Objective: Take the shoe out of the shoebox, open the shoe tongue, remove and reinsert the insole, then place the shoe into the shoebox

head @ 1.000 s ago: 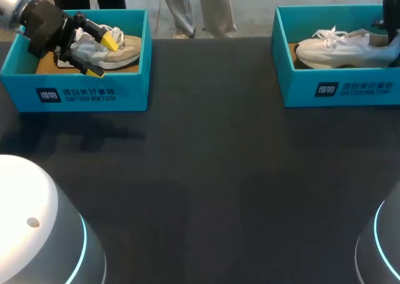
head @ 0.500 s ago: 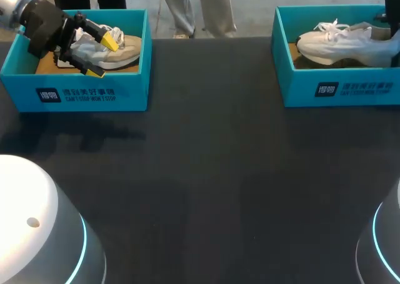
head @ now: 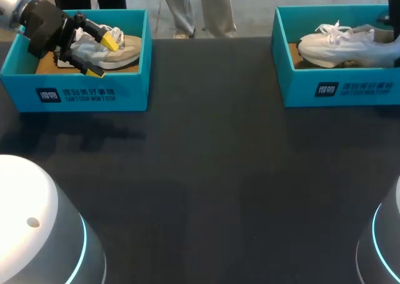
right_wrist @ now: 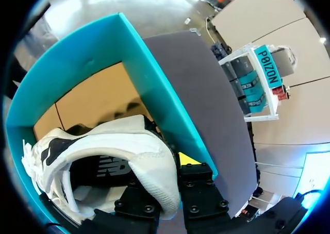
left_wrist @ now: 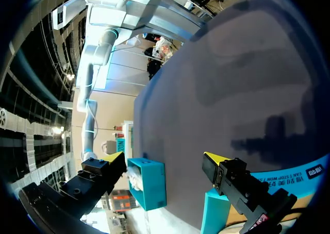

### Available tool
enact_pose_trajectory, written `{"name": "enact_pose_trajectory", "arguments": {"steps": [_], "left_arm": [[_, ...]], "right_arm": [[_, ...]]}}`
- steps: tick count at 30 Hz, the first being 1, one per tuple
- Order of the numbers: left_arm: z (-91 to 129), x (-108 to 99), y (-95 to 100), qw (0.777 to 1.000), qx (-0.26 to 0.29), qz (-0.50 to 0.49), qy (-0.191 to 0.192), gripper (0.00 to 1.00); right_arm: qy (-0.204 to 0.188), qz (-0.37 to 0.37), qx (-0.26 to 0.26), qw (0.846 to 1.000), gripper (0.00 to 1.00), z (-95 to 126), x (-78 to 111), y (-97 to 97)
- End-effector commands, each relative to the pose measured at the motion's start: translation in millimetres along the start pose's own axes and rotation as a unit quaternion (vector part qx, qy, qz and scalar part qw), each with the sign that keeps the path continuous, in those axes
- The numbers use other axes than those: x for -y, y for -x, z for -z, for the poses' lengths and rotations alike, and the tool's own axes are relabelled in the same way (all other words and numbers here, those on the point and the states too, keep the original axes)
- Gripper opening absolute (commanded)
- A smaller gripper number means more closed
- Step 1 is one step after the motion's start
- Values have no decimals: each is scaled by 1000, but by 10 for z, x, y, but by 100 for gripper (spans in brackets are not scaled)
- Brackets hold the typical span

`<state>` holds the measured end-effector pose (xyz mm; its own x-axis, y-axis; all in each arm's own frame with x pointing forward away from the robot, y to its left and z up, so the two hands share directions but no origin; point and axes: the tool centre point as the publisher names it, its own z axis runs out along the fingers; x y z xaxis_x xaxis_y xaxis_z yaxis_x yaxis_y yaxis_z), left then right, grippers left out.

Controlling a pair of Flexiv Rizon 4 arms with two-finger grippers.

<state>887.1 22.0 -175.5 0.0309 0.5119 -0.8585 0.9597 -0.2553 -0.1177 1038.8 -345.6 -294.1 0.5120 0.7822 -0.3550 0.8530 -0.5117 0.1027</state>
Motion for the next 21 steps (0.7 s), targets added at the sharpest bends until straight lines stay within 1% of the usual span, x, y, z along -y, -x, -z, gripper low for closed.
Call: {"name": "enact_pose_trajectory", "arguments": {"steps": [1,21], "left_arm": [[1,10,4,1000,-2,0,1,100],[1,10,4,1000,-2,0,1,100]], "right_arm": [[12,4,-7,1000,0,19,84,68],[31,50,2,998,0,-16,244,111]]}}
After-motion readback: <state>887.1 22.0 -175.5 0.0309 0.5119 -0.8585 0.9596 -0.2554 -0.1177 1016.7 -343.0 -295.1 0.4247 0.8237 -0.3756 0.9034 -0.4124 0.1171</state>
